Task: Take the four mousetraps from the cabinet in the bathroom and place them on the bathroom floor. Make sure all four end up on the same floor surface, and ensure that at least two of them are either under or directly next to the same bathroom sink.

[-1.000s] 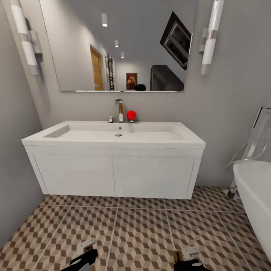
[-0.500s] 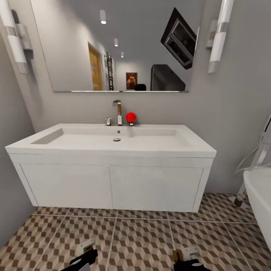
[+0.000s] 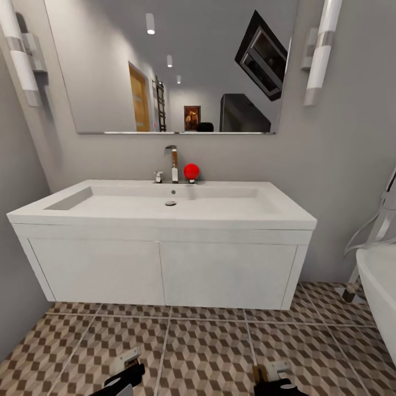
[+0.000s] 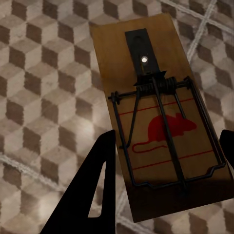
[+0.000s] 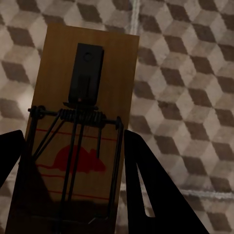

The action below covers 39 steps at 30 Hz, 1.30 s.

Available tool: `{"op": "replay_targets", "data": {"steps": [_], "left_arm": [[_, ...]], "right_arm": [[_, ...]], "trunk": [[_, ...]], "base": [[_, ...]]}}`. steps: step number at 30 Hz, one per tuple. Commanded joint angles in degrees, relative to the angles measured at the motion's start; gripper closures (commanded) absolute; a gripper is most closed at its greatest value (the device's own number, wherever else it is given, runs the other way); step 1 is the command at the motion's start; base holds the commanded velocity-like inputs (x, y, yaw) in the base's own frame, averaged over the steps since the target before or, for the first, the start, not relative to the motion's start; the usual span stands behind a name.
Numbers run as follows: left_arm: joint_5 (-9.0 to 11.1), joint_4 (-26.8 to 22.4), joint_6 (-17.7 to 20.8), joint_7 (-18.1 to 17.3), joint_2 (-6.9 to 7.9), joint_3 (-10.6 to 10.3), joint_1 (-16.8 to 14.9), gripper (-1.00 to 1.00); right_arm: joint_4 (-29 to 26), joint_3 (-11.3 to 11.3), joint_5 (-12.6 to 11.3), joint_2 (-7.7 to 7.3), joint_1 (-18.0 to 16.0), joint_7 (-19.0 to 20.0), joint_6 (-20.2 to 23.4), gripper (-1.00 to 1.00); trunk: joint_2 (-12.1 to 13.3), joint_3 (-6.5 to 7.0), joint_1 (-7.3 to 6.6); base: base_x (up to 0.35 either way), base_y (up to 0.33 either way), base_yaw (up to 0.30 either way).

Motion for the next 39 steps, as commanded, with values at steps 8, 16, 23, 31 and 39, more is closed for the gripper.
{"op": "replay_targets", "data": {"steps": [8, 16, 23, 31, 39], "left_arm": [[0.24, 0.01, -0.10, 0.25, -0.02, -0.45, -0.02, 1.00], [0.31, 0.10, -0.13, 0.56, -0.02, -0.45, -0.02, 1.00], [0.34, 0.12, -0.21, 0.73, 0.02, -0.45, -0.02, 1.00], [0.41, 0.12, -0.21, 0.81, 0.05, -0.45, -0.02, 1.00], [0.34, 0.20, -0.16, 1.00, -0.01, -0.45, -0.02, 1.00]], "right_arm": [[0.16, 0.12, 0.54, 0.00, -0.08, 0.21, -0.07, 1.00], [0.16, 0.12, 0.43, 0.05, -0.08, -0.06, 0.04, 1.00], [0.16, 0.04, 0.30, 0.00, -0.08, -0.31, -0.06, 1.00], [0.16, -0.04, 0.23, -0.01, -0.08, -0.32, -0.15, 1.00], [0.16, 0.01, 0.28, -0.02, -0.08, -0.32, -0.70, 1.00]], "trunk": [[-3.25, -1.50, 1.75], [-6.46, -2.93, 3.51], [-9.26, -4.19, 5.05], [-10.15, -5.88, 5.64], [-10.25, -7.65, 5.85]], "base": [[0.000, 0.000, 0.000], [0.000, 0.000, 0.000], [0.000, 0.000, 0.000], [0.000, 0.000, 0.000], [0.000, 0.000, 0.000]]}}
